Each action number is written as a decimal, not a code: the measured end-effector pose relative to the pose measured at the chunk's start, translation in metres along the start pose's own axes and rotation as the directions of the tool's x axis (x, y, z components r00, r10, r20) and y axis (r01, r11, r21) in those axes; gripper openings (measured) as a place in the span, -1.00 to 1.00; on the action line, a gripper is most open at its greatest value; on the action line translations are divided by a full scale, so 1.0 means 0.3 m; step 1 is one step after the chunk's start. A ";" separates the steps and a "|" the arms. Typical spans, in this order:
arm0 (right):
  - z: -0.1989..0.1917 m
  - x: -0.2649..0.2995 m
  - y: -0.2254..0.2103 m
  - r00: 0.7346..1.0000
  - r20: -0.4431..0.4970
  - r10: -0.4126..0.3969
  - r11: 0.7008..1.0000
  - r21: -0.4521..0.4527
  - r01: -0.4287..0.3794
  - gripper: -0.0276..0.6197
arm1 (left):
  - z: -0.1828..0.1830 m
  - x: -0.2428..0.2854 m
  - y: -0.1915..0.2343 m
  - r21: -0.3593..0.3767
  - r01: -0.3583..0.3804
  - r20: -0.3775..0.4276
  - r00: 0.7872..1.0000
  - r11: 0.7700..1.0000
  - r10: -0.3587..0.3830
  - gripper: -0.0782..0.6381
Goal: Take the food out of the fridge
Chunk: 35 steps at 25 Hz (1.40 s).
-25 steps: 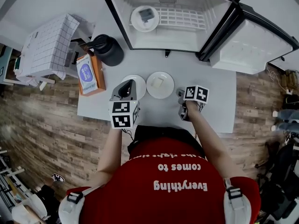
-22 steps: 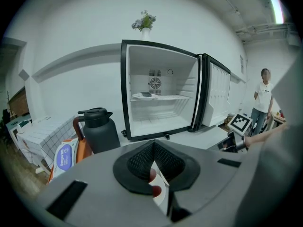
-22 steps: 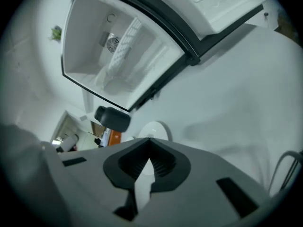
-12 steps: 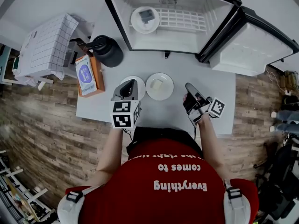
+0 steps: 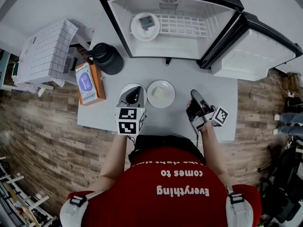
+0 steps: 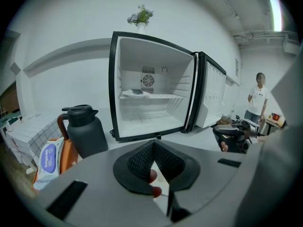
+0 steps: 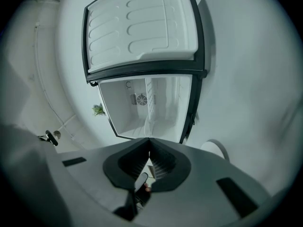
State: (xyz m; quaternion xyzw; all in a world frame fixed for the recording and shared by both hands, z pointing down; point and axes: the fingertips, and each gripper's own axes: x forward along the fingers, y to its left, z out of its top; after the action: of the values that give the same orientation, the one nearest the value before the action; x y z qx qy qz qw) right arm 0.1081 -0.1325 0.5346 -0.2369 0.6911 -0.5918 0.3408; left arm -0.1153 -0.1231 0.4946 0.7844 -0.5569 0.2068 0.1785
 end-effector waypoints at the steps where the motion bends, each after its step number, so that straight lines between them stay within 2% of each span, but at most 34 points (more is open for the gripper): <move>1: -0.004 0.010 0.000 1.000 -0.008 -0.001 1.000 -0.001 0.001 -0.87 | 0.000 0.006 -0.005 0.001 0.005 -0.002 1.000 1.000 -0.005 -0.76; 6: -0.031 0.072 -0.008 0.998 -0.058 -0.017 1.000 -0.008 0.017 -0.87 | 0.005 0.027 -0.022 0.034 0.035 -0.001 0.999 0.999 -0.035 -0.76; 11: -0.036 0.155 0.005 0.995 -0.098 -0.004 1.000 -0.006 0.003 -0.87 | 0.018 0.048 -0.020 0.017 0.040 0.000 0.999 0.999 -0.040 -0.76; 17: -0.080 0.347 0.056 0.963 -0.267 0.019 0.996 -0.073 -0.040 -0.86 | 0.009 0.074 -0.033 0.020 0.053 -0.011 0.999 0.998 -0.053 -0.76; 18: -0.087 0.388 0.067 0.956 -0.292 0.022 0.995 -0.082 -0.048 -0.83 | 0.005 0.074 -0.036 0.017 0.056 -0.014 0.998 0.998 -0.056 -0.76; 20: -0.097 0.476 0.091 0.943 -0.333 0.030 0.993 -0.094 -0.065 -0.52 | -0.004 0.075 -0.043 0.012 0.064 -0.016 0.998 0.998 -0.064 -0.76; 21: -0.097 0.521 0.101 0.939 -0.344 0.028 0.992 -0.106 -0.068 -0.49 | -0.008 0.076 -0.045 0.011 0.067 -0.017 0.998 0.998 -0.066 -0.76; 24: -0.083 0.647 0.114 0.940 -0.342 -0.008 0.988 -0.150 -0.046 -0.45 | -0.017 0.077 -0.047 0.007 0.067 -0.023 0.997 0.998 -0.067 -0.76; 28: -0.062 0.760 0.097 0.952 -0.287 -0.104 0.982 -0.180 0.053 -0.45 | -0.021 0.073 -0.040 -0.003 0.065 -0.023 0.998 0.998 -0.065 -0.76; 35: -0.034 0.883 0.048 0.964 -0.200 -0.177 0.984 -0.055 0.170 -0.39 | 0.001 0.047 0.007 -0.009 0.041 -0.007 0.999 0.999 -0.041 -0.76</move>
State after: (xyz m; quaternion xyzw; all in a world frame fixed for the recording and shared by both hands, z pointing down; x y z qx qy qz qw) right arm -0.0721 -0.3167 0.4708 -0.2408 0.7099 -0.6275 0.2104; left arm -0.1130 -0.1351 0.5017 0.7942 -0.5408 0.2033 0.1882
